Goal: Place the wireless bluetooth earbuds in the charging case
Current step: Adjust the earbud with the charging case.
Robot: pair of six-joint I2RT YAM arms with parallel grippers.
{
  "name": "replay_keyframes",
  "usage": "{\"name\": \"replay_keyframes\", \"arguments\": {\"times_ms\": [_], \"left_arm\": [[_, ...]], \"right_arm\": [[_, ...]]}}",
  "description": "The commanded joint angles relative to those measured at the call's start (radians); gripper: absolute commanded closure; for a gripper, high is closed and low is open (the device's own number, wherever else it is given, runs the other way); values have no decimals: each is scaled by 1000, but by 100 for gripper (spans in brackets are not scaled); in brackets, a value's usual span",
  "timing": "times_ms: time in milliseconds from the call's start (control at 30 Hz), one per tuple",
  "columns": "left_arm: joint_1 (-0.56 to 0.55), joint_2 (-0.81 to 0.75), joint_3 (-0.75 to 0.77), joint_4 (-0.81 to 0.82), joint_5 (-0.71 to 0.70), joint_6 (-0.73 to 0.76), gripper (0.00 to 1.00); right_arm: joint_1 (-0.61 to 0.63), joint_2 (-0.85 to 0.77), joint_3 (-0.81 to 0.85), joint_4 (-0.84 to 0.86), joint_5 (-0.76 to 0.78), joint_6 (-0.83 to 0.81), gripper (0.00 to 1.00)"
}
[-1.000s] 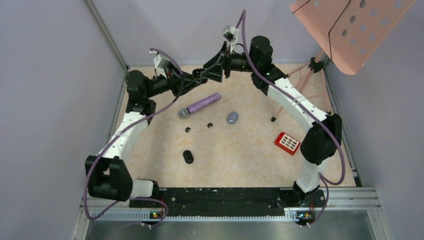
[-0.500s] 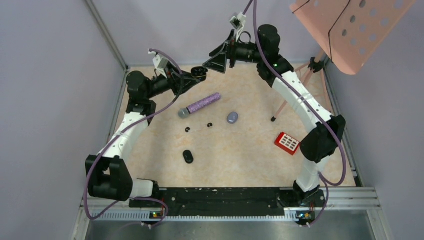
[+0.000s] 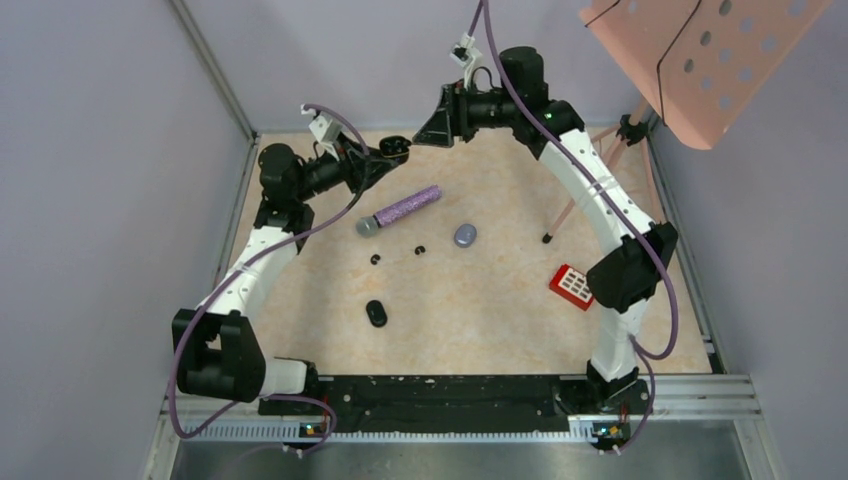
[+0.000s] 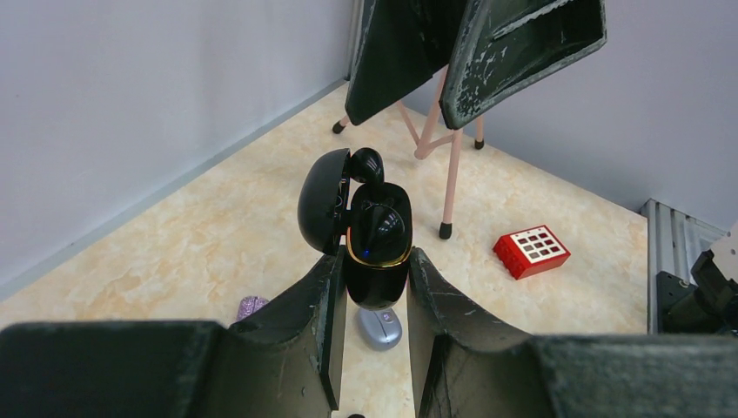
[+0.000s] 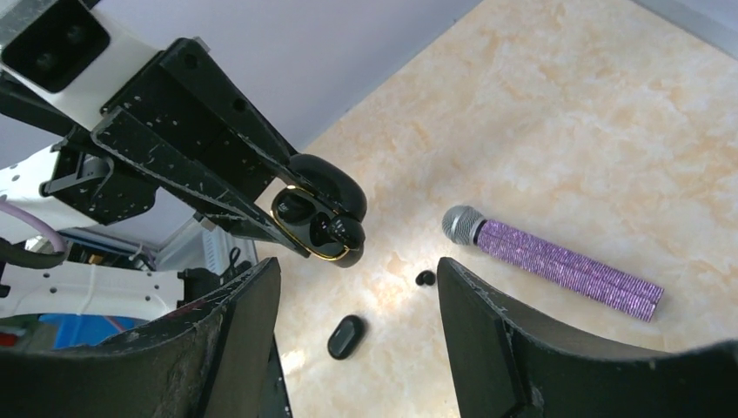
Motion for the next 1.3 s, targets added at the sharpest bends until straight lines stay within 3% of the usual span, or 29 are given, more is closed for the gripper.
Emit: {"name": "replay_keyframes", "arguments": {"times_ms": [0,233,500,667,1267], "left_arm": [[-3,-34,0,0,-33,43,100],[-4,-42,-2,-30,-41,60,100],[-12,-45,-6,-52,-55,76,100],[-14,-52,-10,-58,-61,76,100],[-18,-63,-24,-74,-71,83,100]], "right_arm": [[14,34,66,-59,26,-11,36],[41,69,108,-78,69,-25,45],[61,99,161,-73,78,-22,47],[69,100,151,-77,92,-19,54],[89,107,153,-90,100,-39,59]]}}
